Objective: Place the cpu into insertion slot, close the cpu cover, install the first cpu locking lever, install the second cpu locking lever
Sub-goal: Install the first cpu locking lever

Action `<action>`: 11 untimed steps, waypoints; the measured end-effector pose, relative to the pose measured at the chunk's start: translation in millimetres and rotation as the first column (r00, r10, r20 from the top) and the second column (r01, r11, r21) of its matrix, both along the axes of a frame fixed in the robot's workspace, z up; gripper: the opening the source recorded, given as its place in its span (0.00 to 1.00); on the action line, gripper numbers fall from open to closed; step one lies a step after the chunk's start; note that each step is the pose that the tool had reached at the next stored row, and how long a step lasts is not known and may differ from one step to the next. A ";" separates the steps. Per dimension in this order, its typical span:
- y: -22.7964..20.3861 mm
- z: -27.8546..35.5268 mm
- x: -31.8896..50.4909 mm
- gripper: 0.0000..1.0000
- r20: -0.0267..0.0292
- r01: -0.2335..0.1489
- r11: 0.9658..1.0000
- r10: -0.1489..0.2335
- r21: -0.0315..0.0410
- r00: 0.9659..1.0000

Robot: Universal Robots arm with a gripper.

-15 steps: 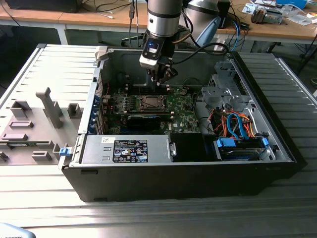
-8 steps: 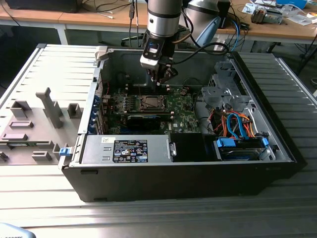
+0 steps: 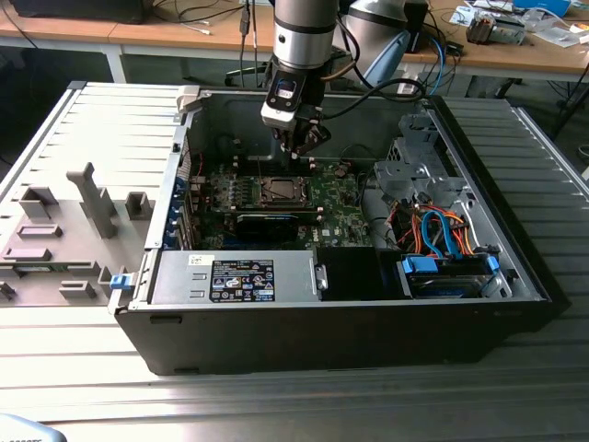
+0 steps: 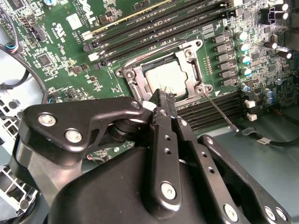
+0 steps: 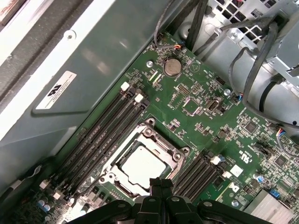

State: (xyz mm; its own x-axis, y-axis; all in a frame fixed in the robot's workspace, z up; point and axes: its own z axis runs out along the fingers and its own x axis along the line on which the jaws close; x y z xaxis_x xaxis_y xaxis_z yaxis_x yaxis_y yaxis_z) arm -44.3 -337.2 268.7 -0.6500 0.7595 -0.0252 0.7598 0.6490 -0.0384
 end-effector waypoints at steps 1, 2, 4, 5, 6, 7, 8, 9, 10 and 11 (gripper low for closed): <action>0.0 0.0 0.0 0.11 0.000 -0.001 1.000 0.001 0.000 1.000; 0.0 0.0 0.0 0.11 0.000 -0.003 1.000 0.003 0.000 1.000; 0.0 0.0 0.0 0.11 0.000 -0.005 1.000 0.005 0.000 1.000; 0.0 0.0 0.0 0.11 0.000 -0.006 1.000 0.006 0.000 1.000; 0.0 0.0 0.0 0.11 0.000 -0.007 1.000 0.007 0.000 1.000; 0.0 0.0 0.0 0.11 0.000 -0.008 1.000 0.008 0.000 1.000; 0.0 0.0 0.0 0.11 0.000 -0.009 1.000 0.009 0.000 1.000; 0.0 0.0 0.0 0.11 0.000 -0.010 1.000 0.010 0.000 1.000; 0.0 0.0 0.0 0.11 0.000 -0.011 1.000 0.011 0.000 1.000; 0.0 0.0 0.0 0.11 0.000 -0.013 1.000 0.013 0.000 1.000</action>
